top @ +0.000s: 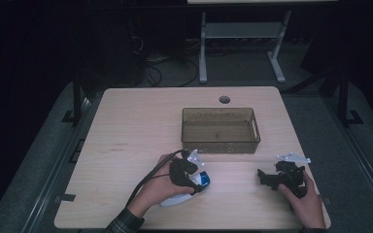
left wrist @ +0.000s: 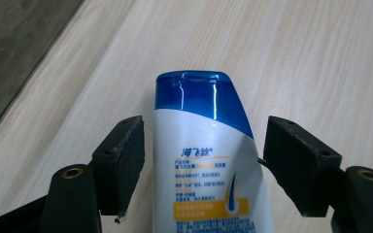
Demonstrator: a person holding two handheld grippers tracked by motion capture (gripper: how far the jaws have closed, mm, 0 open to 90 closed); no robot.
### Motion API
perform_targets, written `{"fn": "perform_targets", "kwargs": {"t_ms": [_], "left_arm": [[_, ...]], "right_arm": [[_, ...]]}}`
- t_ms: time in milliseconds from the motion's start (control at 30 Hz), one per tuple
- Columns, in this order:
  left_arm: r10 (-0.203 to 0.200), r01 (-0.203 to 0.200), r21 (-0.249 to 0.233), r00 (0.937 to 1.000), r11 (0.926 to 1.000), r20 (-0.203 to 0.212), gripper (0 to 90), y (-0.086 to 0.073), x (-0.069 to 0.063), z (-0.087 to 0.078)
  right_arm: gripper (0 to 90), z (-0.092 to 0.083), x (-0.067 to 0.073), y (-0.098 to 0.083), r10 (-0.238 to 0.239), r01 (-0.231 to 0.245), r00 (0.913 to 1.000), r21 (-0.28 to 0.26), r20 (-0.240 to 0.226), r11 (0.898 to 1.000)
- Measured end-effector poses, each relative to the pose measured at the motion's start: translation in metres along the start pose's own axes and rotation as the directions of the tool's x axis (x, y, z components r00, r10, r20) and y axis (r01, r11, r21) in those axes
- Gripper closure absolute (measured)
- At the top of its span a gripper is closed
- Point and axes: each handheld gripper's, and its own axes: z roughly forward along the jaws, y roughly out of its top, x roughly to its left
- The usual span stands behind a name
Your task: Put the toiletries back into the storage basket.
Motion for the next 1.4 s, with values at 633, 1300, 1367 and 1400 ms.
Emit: {"fn": "perform_targets", "kwargs": {"t_ms": [633, 1300, 1367, 1400], "left_arm": [[0.048, -0.044, 0.075, 0.9972, 0.9962, -0.057, 32.2, 0.004, -0.009, 0.022], [-0.016, 0.016, -0.006, 0.9999, 0.9998, -0.004, 35.3, 0.000, -0.001, 0.010], [-0.032, 0.032, -0.045, 0.9995, 0.9984, 0.005, 35.4, -0.002, 0.000, 0.006], [-0.039, 0.039, -0.063, 0.9992, 0.9972, 0.008, 35.4, -0.002, 0.000, 0.005]], "right_arm": [[0.0, 0.000, 0.000, 0.000, 0.000, 0.000, 1.0000, 0.000, 0.000, 1.000], [0.0, 0.000, 0.000, 0.000, 0.000, 0.000, 1.0000, 0.000, 0.000, 1.000], [0.0, 0.000, 0.000, 0.000, 0.000, 0.000, 1.0000, -0.001, 0.000, 1.000], [0.0, 0.000, 0.000, 0.000, 0.000, 0.000, 1.0000, -0.001, 0.000, 1.000]]}}
